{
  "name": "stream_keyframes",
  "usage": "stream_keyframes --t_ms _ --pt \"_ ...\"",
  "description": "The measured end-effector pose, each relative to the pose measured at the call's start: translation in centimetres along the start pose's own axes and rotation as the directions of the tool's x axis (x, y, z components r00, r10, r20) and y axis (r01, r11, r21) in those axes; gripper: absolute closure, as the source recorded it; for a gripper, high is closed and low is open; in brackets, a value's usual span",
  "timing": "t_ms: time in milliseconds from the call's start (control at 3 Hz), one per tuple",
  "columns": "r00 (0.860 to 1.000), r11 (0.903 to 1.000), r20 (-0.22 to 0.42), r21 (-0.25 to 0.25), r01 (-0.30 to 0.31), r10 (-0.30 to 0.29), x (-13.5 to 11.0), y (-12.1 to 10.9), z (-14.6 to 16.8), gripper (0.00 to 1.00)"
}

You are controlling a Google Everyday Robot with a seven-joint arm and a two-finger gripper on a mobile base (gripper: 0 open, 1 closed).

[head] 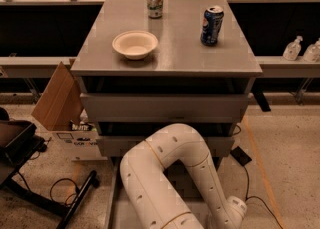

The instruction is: Open bottom drawer

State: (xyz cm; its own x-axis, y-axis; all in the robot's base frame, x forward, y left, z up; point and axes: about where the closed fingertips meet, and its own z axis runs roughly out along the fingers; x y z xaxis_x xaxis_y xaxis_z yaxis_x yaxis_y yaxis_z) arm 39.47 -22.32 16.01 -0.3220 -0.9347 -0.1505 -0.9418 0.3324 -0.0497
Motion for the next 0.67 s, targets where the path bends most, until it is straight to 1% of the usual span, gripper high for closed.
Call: stream_keyframes --t_ms 333,667 --pt "1.0 1.0 -0.002 0.005 0.001 -0.001 -0.1 -0.2 -0.3 0.26" --pt "1.0 0.9996 -0.015 0.028 0.008 -0.008 -0.4 -1.0 -1.7 0.49"
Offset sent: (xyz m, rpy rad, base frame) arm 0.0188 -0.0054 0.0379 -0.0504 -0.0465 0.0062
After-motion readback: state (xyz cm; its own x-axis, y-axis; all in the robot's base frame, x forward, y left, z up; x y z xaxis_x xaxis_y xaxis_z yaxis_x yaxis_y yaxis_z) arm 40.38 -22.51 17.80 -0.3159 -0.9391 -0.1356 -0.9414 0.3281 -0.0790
